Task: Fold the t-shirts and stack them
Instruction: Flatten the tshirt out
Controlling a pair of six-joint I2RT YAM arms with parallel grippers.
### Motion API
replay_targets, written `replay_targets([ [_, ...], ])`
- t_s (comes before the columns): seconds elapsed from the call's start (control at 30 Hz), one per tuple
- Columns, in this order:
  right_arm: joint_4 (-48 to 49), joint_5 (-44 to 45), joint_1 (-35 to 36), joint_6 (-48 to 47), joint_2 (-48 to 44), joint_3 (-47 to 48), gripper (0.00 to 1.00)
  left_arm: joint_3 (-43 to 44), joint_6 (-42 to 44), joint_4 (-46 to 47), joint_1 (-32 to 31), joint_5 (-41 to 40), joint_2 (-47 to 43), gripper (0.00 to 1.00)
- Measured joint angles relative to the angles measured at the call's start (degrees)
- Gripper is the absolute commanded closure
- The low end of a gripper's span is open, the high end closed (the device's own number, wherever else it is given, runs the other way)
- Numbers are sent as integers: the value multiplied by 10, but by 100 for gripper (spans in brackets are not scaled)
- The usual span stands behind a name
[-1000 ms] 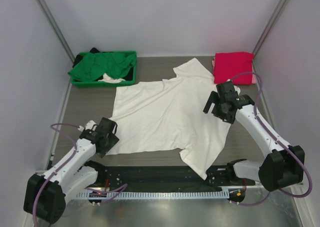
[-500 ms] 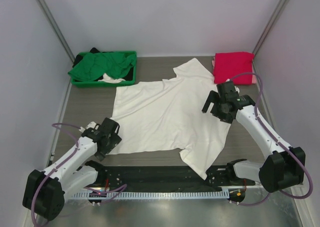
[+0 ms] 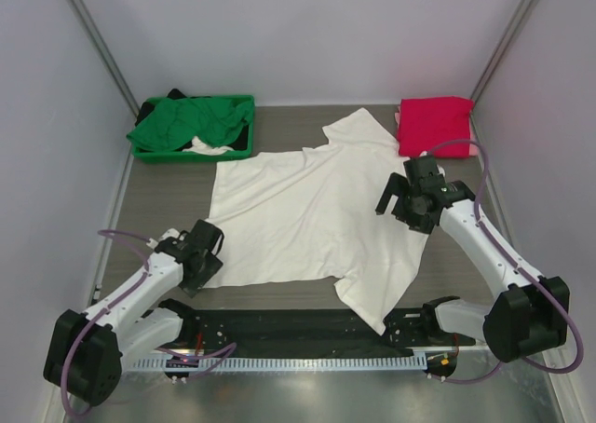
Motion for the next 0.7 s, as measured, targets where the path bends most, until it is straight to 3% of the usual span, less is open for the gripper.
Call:
replay_targets([
  [0.17, 1, -2, 0, 0, 0, -4, 0, -3, -2, 0, 0, 0, -5, 49],
  [0.2, 1, -2, 0, 0, 0, -4, 0, -3, -2, 1, 0, 0, -4, 58],
  [0.37, 3, -2, 0, 0, 0, -4, 0, -3, -1, 3, 0, -5, 5, 77],
  [0.4, 4, -2, 0, 0, 0, -5, 0, -3, 0, 4, 0, -7, 5, 86],
  [0.5, 6, -2, 0, 0, 0, -14, 0, -3, 2, 14, 0, -8, 5, 100],
  [0.7, 7, -3, 0, 16, -26, -50, 5, -5, 17, 31, 0, -5, 3, 100],
])
